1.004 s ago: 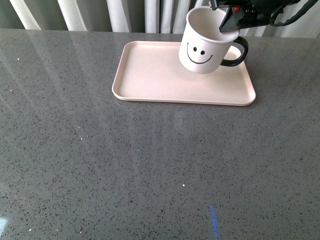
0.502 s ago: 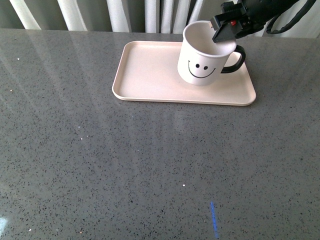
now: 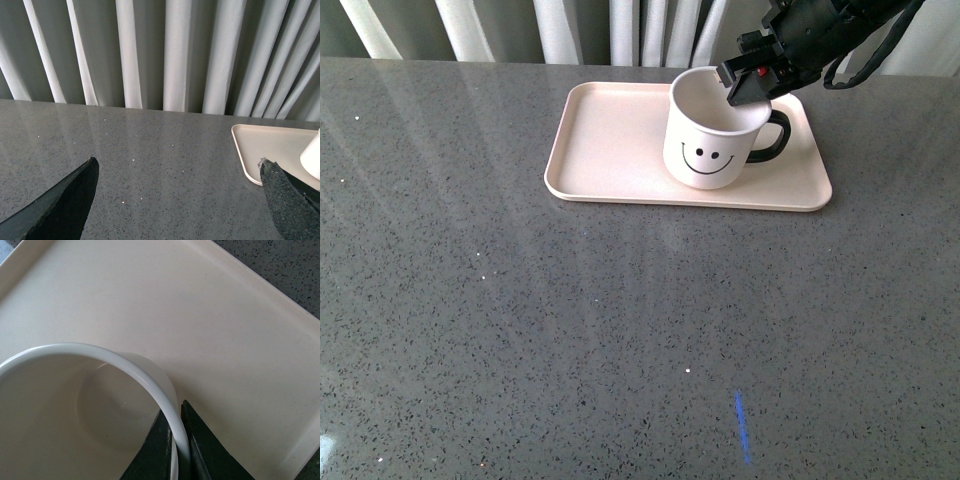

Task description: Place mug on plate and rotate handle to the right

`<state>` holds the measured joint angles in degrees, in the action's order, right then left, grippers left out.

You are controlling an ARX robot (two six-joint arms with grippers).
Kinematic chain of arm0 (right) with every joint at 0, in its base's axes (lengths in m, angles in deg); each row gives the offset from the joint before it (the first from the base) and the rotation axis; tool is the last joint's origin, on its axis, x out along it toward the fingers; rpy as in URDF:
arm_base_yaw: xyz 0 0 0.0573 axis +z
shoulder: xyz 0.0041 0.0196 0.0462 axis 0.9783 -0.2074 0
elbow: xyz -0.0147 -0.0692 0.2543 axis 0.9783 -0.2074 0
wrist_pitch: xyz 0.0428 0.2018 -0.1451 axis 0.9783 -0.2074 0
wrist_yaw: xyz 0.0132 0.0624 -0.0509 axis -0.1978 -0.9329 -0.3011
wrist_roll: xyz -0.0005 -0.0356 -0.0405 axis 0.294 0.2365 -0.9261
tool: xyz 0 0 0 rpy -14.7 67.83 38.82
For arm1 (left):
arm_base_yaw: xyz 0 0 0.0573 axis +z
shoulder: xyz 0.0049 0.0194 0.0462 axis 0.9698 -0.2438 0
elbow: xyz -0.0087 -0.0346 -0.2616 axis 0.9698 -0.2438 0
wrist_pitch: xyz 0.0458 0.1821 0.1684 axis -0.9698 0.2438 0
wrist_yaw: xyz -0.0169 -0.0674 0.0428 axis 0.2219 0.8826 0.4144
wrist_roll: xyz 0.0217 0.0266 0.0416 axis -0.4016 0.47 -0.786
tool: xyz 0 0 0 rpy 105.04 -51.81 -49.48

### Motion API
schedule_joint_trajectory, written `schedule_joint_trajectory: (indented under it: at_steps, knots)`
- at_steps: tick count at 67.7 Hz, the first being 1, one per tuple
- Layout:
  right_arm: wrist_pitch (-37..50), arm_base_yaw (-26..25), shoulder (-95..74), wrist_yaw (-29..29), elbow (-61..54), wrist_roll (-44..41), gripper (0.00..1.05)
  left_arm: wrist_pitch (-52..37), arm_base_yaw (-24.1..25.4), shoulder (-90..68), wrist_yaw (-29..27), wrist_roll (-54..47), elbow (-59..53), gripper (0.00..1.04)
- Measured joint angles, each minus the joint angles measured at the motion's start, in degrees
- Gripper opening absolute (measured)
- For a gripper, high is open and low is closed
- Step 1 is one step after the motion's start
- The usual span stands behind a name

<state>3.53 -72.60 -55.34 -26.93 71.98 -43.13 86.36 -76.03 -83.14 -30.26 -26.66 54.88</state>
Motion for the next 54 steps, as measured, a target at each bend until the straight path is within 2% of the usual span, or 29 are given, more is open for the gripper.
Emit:
schedule_joint_trajectory:
  at_steps: [30,37,54]
  knots:
    - [-0.68,0.46,-0.92,0.02,0.61,-1.25,0.03,0.00,0.00,0.00,0.00,0.00,0.00,0.95]
    - [-0.68,0.55,-1.07,0.24,0.61,-1.51,0.17,0.02,0.00,0.00,0.00,0.00,0.00,0.95]
    - [-0.22,0.72,-1.64,0.48,0.61,-2.01,0.64,0.00,0.00,0.00,0.00,0.00,0.00,0.95]
